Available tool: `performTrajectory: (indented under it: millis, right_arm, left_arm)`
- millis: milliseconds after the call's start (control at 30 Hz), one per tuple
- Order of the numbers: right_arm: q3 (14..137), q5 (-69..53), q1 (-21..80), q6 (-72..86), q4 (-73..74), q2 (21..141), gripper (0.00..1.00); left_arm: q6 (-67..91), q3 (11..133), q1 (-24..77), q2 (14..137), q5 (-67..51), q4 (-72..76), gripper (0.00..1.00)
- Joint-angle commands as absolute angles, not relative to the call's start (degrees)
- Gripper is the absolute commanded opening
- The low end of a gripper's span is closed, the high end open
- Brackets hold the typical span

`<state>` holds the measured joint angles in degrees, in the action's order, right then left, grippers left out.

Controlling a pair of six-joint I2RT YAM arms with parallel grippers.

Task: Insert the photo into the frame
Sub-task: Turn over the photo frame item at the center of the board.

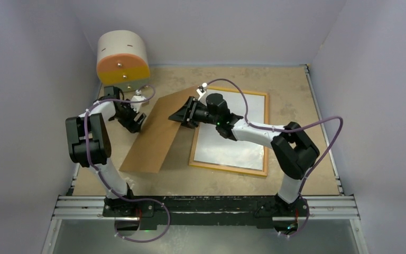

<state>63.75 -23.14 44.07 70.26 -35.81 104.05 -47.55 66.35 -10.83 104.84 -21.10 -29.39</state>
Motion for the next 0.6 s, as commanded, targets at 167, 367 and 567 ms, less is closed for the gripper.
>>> performTrajectory:
  millis: [167,367,567]
  right_arm:
    - [71.8,-19.4,43.4,64.5,-14.3,103.5,0.04]
    - [74.1,-23.3,39.1,67.9,-12.2,103.1,0.00]
    - [75.9,-25.0,32.2,72.8,-8.3,98.6,0.00]
  left_arm:
    - [-46.1,75.2,-8.7,97.2,-35.3,-41.6,0.87]
    - [-62.1,79.0,-8.6,87.1,-50.1,-51.3,0.93]
    - [-76.4,81.4,-6.9,76.8,-54.2,-62.2,0.94]
